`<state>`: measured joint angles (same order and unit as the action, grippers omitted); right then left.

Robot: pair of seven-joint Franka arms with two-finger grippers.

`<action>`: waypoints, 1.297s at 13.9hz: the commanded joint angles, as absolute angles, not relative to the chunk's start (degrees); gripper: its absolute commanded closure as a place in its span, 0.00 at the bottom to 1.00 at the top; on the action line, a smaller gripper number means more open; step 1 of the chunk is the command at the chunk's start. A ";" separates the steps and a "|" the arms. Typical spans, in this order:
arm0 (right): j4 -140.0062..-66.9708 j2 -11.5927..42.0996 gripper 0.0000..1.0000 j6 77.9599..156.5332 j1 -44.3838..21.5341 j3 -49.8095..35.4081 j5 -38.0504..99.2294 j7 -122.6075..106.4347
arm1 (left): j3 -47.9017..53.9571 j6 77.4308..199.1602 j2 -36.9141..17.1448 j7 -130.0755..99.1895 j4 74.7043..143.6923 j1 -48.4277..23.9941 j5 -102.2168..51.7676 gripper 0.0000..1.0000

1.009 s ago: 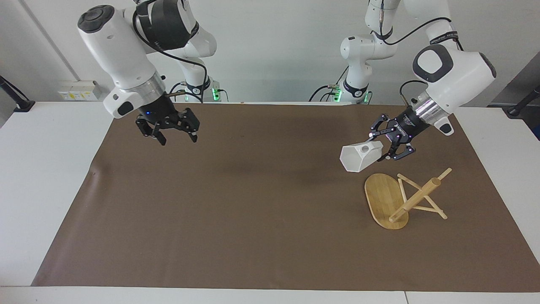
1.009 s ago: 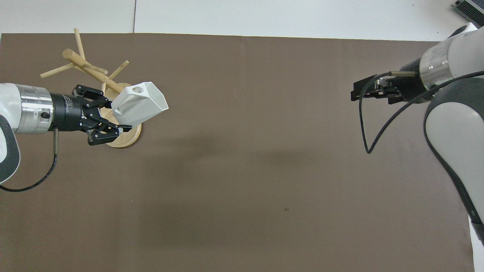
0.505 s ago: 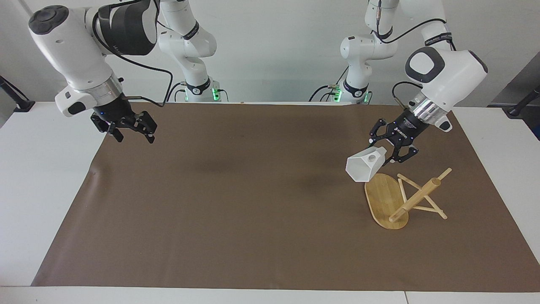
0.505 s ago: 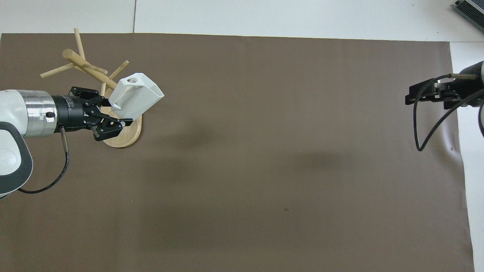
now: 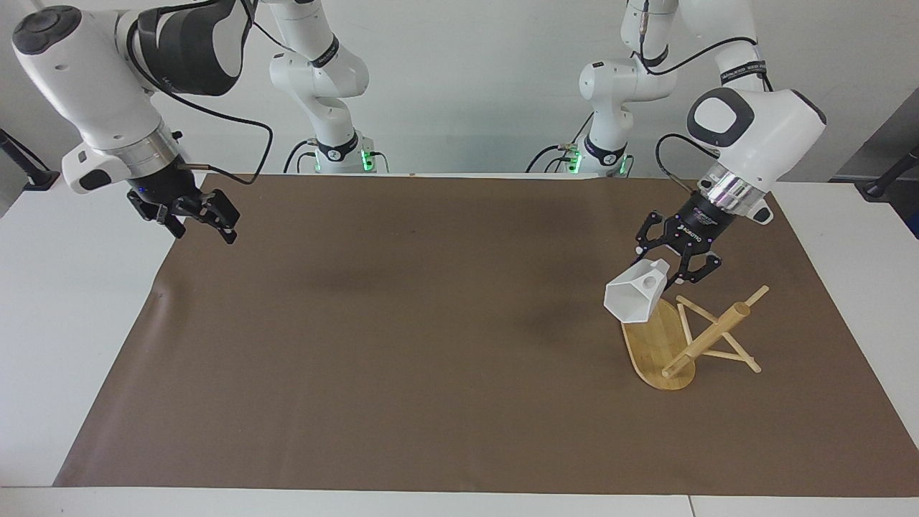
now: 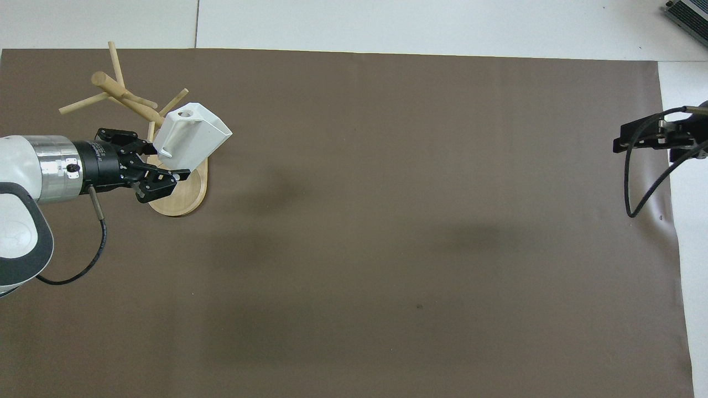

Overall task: Hang cup on rack
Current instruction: 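Lower the mug handle onto a wooden peg with the left gripper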

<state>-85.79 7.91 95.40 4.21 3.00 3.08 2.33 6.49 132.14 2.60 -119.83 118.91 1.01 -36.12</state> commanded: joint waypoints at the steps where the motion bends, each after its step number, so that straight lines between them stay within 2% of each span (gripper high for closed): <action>1: -87.01 6.59 0.00 96.24 4.13 3.08 2.11 1.41 | 6.33 134.99 3.52 -123.30 120.41 0.79 -35.07 1.00; 18: -87.01 6.15 0.00 96.42 3.96 3.43 2.11 -2.81 | 6.24 139.57 0.88 -126.73 120.41 1.67 -34.98 1.00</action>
<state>-85.79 7.41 95.81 4.14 3.25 3.07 -1.61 6.18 138.26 0.43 -124.54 119.67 1.13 -36.12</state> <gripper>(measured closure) 0.000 0.339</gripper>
